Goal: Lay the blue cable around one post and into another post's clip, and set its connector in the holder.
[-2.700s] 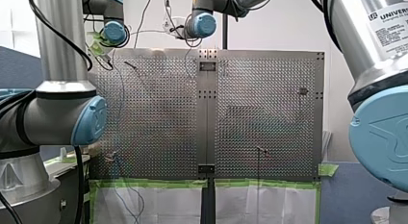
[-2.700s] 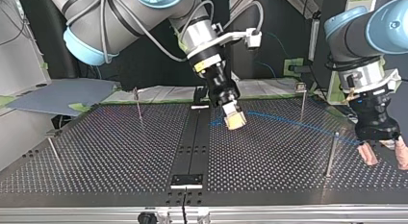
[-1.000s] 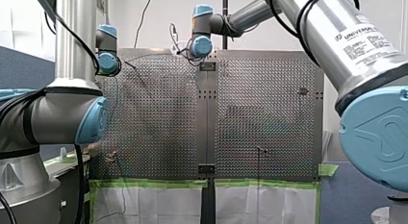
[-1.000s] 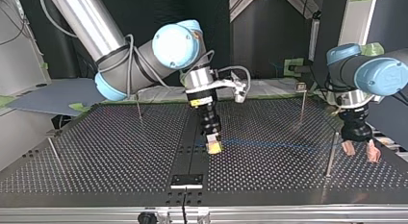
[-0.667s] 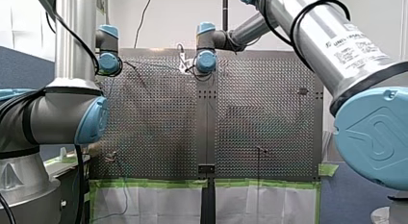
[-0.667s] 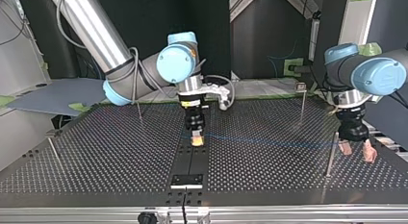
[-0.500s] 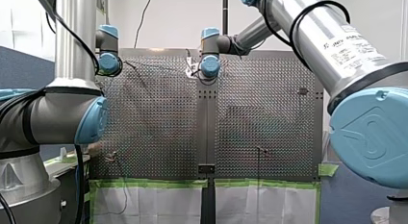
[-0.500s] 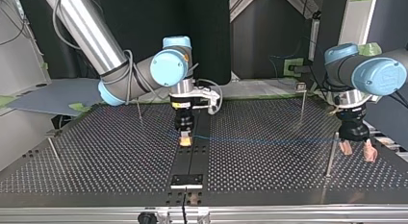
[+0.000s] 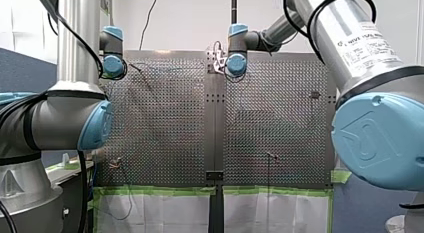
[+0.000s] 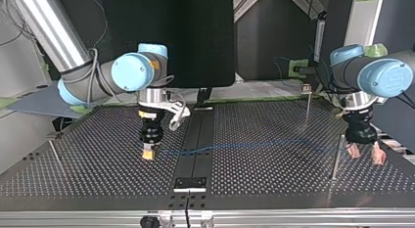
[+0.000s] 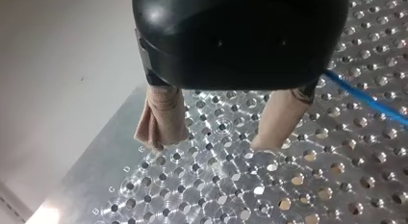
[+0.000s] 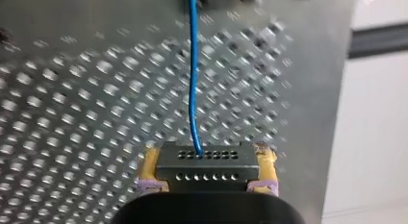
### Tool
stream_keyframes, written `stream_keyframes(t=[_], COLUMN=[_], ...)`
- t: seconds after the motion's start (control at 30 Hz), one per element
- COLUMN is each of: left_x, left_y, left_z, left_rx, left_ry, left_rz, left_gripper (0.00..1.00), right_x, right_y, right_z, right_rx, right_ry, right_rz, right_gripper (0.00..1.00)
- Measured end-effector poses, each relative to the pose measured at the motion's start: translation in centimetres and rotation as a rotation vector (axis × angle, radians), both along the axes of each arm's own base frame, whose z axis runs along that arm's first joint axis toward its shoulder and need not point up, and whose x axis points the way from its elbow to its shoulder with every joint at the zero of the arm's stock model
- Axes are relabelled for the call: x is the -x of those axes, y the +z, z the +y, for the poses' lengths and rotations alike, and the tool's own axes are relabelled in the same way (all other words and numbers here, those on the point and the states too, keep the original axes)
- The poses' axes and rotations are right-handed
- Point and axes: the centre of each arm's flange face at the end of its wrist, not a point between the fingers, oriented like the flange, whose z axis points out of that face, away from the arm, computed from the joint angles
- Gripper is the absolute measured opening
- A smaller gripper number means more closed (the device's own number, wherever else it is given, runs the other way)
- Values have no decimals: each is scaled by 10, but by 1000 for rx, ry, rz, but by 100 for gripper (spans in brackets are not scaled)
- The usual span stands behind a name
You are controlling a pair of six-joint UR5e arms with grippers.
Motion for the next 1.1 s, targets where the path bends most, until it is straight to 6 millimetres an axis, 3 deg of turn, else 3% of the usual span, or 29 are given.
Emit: stream_keyframes(t=[0.4,0.5,0.67,0.87,1.1], left_x=[0,0,0,0,0], left_y=[-1,-1,-1,-1,-1], left_z=[-8,-9,-10,-11,-11], left_rx=[3,3,2,0,-1], left_ry=[-19,-22,-22,-23,-22], left_rz=[1,0,1,2,3], left_gripper=[100,100,100,100,100], right_x=[64,77,93,116,162], right_y=[35,33,-1,-57,-131], right_z=[-24,-31,-52,-78,-106], right_rx=[70,75,52,13,-51], right_ry=[16,21,22,7,-111], right_rz=[-152,-176,-171,-131,-132], right_gripper=[0,0,0,0,0])
